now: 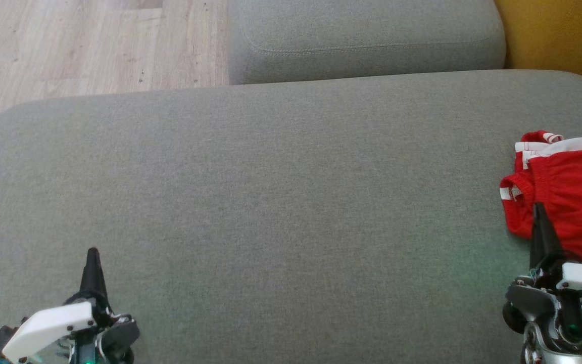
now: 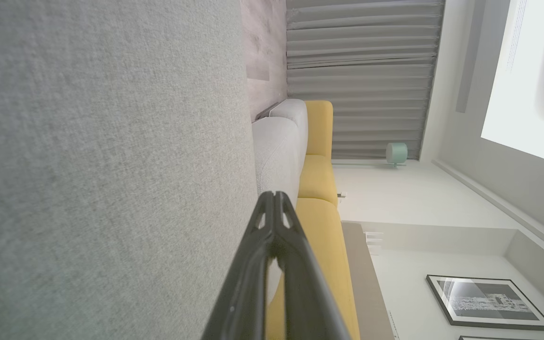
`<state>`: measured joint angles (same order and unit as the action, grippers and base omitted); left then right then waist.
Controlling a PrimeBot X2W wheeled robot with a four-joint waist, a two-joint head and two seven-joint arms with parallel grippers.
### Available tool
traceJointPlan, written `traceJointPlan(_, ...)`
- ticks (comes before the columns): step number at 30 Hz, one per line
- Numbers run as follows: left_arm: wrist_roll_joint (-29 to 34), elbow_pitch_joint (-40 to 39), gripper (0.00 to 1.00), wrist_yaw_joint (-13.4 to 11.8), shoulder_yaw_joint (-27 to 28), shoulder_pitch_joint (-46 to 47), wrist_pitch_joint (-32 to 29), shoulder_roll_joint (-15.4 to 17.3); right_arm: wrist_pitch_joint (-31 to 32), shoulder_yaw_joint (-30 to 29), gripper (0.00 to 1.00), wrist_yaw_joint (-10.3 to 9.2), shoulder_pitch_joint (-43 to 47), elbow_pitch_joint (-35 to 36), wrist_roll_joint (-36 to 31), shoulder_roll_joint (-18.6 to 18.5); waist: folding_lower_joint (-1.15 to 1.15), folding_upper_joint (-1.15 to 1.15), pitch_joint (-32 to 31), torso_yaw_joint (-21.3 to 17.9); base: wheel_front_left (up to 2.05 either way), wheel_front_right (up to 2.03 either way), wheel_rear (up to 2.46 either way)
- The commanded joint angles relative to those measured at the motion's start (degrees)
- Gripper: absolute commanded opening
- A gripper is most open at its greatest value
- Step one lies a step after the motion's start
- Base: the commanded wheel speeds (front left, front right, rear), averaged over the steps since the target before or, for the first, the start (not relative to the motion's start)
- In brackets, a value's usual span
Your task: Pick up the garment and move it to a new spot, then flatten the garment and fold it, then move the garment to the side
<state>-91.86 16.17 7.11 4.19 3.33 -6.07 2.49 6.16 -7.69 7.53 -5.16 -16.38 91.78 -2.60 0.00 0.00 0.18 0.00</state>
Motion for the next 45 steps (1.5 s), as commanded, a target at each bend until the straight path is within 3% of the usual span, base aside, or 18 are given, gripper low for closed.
traceJointPlan(1, -0.32, -2.13, 0.00, 0.37, 2.31, 2.86, -0.40, 0.39, 0.31, 1.18, 0.00, -0.04, -1.03, 2.35, 0.41, -0.28, 0.00, 0.00, 0.00, 0.00, 0.00, 0.00, 0.00)
traceJointPlan(45, -0.32, -2.13, 0.00, 0.37, 2.31, 2.86, -0.40, 0.39, 0.31, 1.18, 0.00, -0.04, -1.03, 2.35, 0.41, -0.28, 0.00, 0.00, 0.00, 0.00, 0.00, 0.00, 0.00)
